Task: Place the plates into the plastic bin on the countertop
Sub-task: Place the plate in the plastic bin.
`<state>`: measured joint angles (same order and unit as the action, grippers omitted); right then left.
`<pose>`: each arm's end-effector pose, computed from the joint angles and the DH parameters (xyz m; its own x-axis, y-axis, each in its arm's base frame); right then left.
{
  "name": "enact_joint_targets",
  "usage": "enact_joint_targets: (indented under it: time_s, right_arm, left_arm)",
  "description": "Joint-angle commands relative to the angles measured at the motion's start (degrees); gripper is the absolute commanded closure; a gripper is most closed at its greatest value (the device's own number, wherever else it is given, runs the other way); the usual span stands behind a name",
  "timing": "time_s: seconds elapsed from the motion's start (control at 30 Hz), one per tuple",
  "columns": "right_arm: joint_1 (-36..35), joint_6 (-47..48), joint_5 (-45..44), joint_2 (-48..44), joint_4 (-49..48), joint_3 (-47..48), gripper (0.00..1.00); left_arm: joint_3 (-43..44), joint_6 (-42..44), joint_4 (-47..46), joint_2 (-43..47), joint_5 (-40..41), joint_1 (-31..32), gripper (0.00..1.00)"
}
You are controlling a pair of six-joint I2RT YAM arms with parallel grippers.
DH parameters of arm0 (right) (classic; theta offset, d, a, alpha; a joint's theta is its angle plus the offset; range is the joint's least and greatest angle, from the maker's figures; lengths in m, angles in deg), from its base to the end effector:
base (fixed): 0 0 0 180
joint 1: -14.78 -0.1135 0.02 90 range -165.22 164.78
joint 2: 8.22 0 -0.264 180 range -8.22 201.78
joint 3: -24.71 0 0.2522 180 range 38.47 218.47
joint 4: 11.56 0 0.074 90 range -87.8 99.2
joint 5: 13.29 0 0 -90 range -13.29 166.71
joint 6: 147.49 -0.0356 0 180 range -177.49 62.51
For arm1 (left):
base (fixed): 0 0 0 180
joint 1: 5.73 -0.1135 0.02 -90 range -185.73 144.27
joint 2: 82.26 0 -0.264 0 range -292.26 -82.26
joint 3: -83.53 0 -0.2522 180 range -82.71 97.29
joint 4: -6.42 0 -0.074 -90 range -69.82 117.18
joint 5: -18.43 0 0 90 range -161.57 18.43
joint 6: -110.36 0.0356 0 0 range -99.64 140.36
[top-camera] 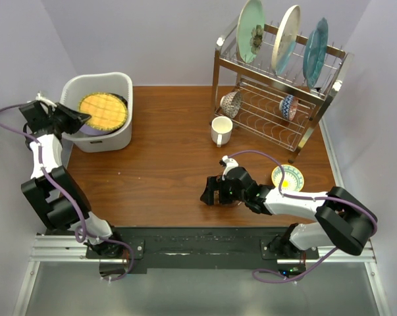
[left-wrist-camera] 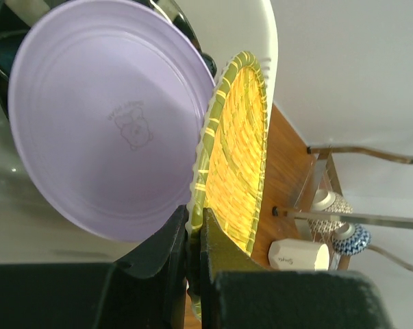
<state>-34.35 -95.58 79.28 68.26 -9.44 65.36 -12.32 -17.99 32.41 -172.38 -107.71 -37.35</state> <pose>0.1618 0.1895 0.1552 -0.7970 0.0208 -0.6036 -0.3645 0.7803 0.5082 0.3163 0.1701 0.2969 -0.3552 -0.8071 -0.4717 -0.2776 0.5729 -0.7712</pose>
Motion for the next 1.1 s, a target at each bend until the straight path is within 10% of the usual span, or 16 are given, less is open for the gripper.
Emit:
enact_joint_targets:
  time_s: [0.0,0.6,1.07]
  right_arm:
    - [-0.27,1.08,-0.64,0.94,1.27,0.97,0.04]
    - [-0.27,1.26,-0.55,2.26,1.27,1.58,0.04]
    - [-0.36,1.35,-0.2,3.32,0.65,1.93,0.04]
  left_arm:
    - [-0.87,-4.89,-7.92,-0.93,-3.76,-1.6,1.0]
    - [0.1,-6.3,-10.47,-5.06,-1.3,-3.28,1.0]
    - [-1.48,-6.13,-11.35,-5.76,1.95,-1.87,0.77]
